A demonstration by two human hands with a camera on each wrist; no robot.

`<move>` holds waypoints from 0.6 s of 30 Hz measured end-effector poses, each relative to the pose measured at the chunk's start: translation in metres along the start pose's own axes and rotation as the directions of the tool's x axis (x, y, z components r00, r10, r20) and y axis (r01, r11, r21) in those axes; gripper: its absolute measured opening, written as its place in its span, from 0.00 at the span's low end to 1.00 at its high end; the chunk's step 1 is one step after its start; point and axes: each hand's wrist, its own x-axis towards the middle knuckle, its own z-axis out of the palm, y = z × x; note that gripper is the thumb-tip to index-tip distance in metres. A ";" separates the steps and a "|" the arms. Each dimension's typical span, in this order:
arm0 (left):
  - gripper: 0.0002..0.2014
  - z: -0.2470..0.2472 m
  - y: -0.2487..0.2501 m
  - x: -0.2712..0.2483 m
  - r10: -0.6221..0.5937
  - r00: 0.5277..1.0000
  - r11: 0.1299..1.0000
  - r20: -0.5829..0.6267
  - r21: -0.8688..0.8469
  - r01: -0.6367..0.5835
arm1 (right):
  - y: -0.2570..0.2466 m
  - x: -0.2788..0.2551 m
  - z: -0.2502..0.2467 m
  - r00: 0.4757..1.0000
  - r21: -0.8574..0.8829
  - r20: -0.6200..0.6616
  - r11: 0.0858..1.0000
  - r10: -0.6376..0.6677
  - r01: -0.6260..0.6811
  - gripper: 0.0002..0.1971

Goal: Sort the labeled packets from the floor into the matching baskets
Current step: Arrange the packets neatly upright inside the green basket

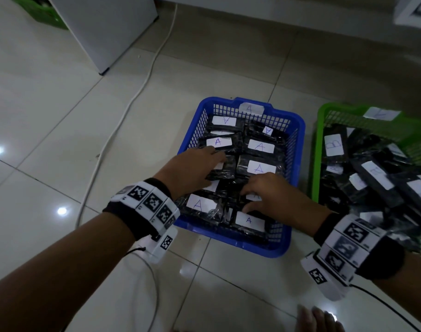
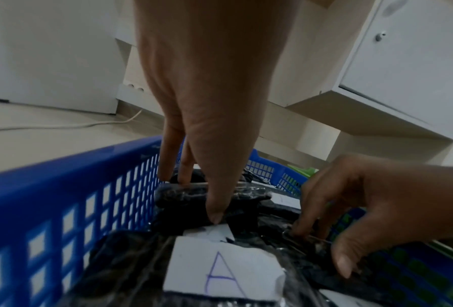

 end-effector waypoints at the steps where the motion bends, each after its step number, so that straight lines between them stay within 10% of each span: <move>1: 0.31 -0.001 0.000 0.001 0.008 1.000 1.000 -0.004 0.007 -0.008 | 0.000 0.000 0.000 1.000 -0.011 0.000 1.000 -0.006 0.006 0.18; 18: 0.32 0.000 -0.007 -0.004 0.050 0.999 0.986 0.019 -0.159 -0.046 | 0.000 -0.001 -0.003 1.000 -0.023 -0.003 1.000 0.015 -0.015 0.20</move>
